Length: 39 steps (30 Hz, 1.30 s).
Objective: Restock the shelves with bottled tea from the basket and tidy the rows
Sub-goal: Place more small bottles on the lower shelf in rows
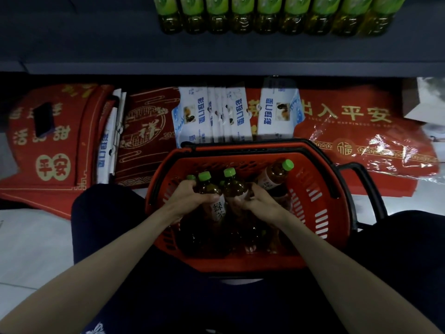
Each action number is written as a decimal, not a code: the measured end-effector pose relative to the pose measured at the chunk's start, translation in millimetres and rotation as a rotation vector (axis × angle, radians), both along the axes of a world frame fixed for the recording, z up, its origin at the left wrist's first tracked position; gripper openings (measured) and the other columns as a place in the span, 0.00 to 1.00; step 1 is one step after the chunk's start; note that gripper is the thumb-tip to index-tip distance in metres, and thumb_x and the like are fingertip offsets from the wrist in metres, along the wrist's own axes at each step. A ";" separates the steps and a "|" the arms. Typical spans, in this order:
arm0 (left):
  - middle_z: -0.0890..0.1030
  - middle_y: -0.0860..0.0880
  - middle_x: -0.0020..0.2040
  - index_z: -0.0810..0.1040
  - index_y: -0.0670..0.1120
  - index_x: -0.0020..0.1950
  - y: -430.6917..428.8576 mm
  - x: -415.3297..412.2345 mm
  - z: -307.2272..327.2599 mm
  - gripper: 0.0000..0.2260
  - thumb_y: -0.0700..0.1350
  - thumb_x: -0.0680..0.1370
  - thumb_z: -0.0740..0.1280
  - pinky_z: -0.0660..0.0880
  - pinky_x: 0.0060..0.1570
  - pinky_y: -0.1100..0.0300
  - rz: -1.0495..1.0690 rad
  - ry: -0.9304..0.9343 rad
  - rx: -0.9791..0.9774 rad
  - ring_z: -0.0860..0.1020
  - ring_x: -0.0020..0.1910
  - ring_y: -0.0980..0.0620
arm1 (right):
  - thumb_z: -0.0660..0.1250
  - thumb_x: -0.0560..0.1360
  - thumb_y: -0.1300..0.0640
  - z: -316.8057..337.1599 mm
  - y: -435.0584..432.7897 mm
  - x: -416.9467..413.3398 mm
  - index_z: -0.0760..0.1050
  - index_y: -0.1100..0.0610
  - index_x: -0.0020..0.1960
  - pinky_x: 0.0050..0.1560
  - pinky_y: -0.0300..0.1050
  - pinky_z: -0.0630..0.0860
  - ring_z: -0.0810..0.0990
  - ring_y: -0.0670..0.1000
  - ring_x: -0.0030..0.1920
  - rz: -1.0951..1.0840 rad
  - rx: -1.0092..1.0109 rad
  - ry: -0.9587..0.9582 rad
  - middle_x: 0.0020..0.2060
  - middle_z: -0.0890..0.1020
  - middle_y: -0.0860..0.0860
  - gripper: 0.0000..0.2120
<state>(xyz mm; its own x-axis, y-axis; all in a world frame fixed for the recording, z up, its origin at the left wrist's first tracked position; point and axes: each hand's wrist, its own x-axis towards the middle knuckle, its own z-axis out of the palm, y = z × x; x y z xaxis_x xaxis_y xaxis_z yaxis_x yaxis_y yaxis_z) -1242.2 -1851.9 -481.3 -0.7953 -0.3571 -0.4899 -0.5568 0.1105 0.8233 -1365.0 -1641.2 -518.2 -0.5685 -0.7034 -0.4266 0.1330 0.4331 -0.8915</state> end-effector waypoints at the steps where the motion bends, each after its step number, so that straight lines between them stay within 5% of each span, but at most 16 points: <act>1: 0.89 0.48 0.52 0.84 0.44 0.58 1.6 -0.3 -0.2 0.17 0.43 0.71 0.82 0.83 0.58 0.52 0.018 0.020 0.014 0.87 0.54 0.50 | 0.70 0.81 0.58 0.3 0.1 -1.3 0.72 0.60 0.67 0.47 0.32 0.79 0.83 0.46 0.58 -0.006 -0.016 -0.009 0.57 0.84 0.52 0.16; 8: 0.88 0.49 0.54 0.84 0.45 0.60 8.1 -11.0 15.3 0.14 0.41 0.75 0.78 0.81 0.53 0.62 0.057 0.172 -0.038 0.86 0.53 0.56 | 0.69 0.82 0.57 12.6 -0.8 -3.5 0.75 0.55 0.66 0.47 0.33 0.80 0.85 0.41 0.54 -0.086 -0.088 -0.018 0.53 0.86 0.45 0.13; 13: 0.88 0.51 0.55 0.84 0.44 0.62 11.4 -24.0 33.6 0.16 0.40 0.75 0.78 0.81 0.52 0.65 0.056 0.285 -0.064 0.85 0.55 0.57 | 0.72 0.79 0.52 29.4 -4.6 -10.7 0.72 0.52 0.71 0.63 0.52 0.81 0.81 0.51 0.64 -0.179 -0.159 -0.007 0.62 0.83 0.50 0.22; 17: 0.88 0.56 0.53 0.84 0.53 0.58 14.5 -42.6 59.3 0.14 0.40 0.75 0.78 0.76 0.50 0.74 0.056 0.358 -0.083 0.84 0.54 0.63 | 0.71 0.81 0.56 53.5 -3.7 -22.1 0.72 0.52 0.71 0.59 0.44 0.80 0.80 0.49 0.64 -0.257 -0.215 -0.021 0.62 0.83 0.49 0.20; 21: 0.88 0.56 0.55 0.84 0.53 0.59 18.0 -67.7 89.2 0.15 0.40 0.76 0.78 0.77 0.56 0.69 0.046 0.457 -0.090 0.83 0.56 0.63 | 0.70 0.82 0.54 88.4 2.8 -36.6 0.71 0.50 0.72 0.55 0.36 0.78 0.80 0.43 0.62 -0.297 -0.287 0.004 0.63 0.82 0.46 0.20; 25: 0.87 0.65 0.51 0.83 0.64 0.53 23.9 -102.1 129.6 0.16 0.42 0.75 0.78 0.77 0.58 0.62 0.015 0.524 -0.138 0.82 0.54 0.67 | 0.69 0.83 0.56 133.5 13.2 -58.5 0.71 0.51 0.69 0.41 0.32 0.79 0.81 0.46 0.57 -0.347 -0.351 0.064 0.56 0.81 0.46 0.16; 32: 0.88 0.55 0.53 0.83 0.53 0.60 44.7 -159.4 198.9 0.16 0.40 0.75 0.78 0.80 0.56 0.62 -0.064 0.701 -0.153 0.85 0.55 0.57 | 0.71 0.81 0.57 200.3 35.4 -110.6 0.74 0.55 0.65 0.51 0.55 0.86 0.87 0.54 0.56 -0.440 -0.431 0.175 0.58 0.84 0.55 0.14; 39: 0.82 0.56 0.62 0.77 0.46 0.70 73.3 -215.4 245.8 0.22 0.39 0.77 0.76 0.77 0.53 0.71 -0.139 0.815 -0.194 0.82 0.56 0.67 | 0.69 0.82 0.60 248.7 66.5 -159.8 0.74 0.57 0.68 0.43 0.38 0.82 0.86 0.47 0.51 -0.468 -0.488 0.314 0.55 0.84 0.52 0.16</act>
